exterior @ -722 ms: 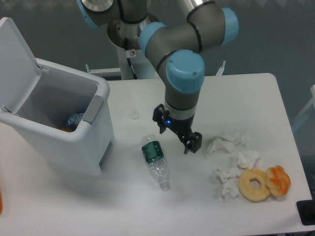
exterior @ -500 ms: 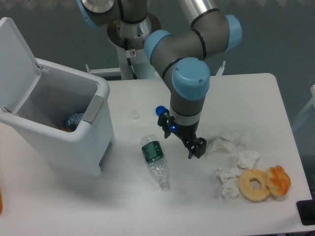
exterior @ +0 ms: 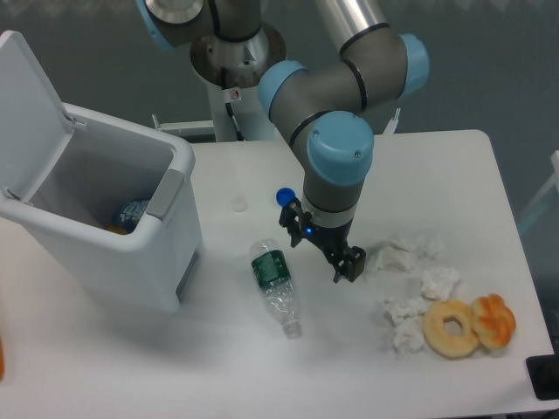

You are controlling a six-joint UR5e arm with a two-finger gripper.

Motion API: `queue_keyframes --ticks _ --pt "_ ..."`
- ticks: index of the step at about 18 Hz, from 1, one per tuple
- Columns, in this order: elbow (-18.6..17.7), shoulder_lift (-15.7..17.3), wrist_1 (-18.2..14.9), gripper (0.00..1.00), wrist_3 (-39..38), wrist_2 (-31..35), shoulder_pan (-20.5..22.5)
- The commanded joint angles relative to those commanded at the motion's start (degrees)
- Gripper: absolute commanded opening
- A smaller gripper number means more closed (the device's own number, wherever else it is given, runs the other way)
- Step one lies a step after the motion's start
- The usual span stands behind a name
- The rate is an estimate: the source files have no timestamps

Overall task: Pick up the plastic bottle
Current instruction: 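Move the open gripper over the green-labeled plastic bottle and lower it, then close the gripper around the bottle's green label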

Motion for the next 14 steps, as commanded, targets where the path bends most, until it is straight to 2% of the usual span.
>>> queue_keyframes --ticks 3,8,12,14 --pt "-0.52 -0.44 -0.09 1.0 -7.12 0.0 -0.09" --pt "-1.14 -2.19 1.4 1.0 -13.54 -0.09 -0.79" --pt "-0.62 -6.67 6.49 1.0 -22.76 0.35 -1.67" --pt "-0.27 -7.91 7.64 1.0 -26.99 0.53 -2.37"
